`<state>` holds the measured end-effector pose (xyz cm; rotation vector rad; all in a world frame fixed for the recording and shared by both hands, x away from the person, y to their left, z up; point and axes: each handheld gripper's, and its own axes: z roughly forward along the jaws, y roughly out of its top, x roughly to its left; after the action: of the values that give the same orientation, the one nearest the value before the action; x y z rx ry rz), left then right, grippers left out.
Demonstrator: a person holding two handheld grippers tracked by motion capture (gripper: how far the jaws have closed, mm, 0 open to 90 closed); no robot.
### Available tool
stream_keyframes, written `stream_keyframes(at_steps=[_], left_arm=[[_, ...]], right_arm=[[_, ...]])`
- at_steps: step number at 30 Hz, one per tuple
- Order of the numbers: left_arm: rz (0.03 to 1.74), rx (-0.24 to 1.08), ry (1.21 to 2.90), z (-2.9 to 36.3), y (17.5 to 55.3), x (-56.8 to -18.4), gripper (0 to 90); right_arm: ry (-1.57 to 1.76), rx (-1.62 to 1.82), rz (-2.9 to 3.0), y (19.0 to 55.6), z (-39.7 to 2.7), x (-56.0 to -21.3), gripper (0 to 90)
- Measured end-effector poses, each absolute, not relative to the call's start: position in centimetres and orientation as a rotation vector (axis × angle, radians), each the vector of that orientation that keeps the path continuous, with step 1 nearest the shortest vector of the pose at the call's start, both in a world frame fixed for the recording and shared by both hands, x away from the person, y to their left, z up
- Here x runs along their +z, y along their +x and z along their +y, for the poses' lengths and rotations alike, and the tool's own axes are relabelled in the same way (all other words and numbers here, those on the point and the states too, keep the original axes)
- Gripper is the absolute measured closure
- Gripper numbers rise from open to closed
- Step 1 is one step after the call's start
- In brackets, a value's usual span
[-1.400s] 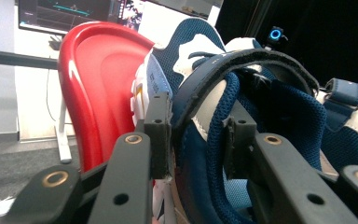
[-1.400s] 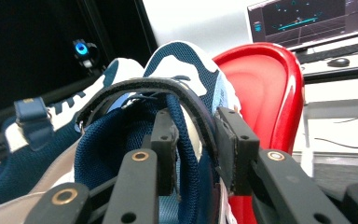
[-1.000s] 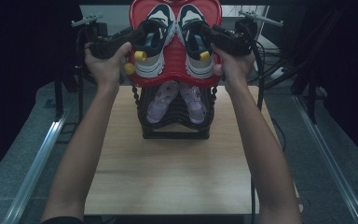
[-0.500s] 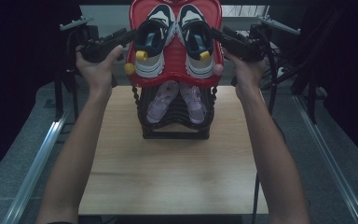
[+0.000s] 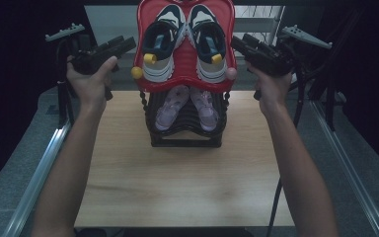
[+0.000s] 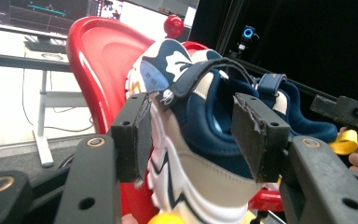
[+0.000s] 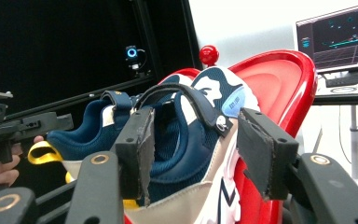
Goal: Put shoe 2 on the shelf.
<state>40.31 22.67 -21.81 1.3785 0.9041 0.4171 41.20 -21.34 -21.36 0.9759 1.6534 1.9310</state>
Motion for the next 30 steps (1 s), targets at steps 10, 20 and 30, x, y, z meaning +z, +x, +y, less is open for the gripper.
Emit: stream_keyframes(at_steps=[10, 20, 30], left_arm=[[0.928, 0.417, 1.378, 24.5, 39.2, -23.2, 47.6], [0.941, 0.426, 1.362, 26.1, 37.4, -25.7, 47.8], [0.965, 0.418, 1.368, 27.2, 36.3, -29.0, 48.5]], right_arm=[[0.997, 1.960, 1.626, 39.8, -23.2, -23.1, 47.2], [1.061, 1.940, 1.629, 38.4, -24.8, -26.0, 47.1], [1.109, 1.935, 1.641, 37.6, -25.9, -28.6, 47.0]])
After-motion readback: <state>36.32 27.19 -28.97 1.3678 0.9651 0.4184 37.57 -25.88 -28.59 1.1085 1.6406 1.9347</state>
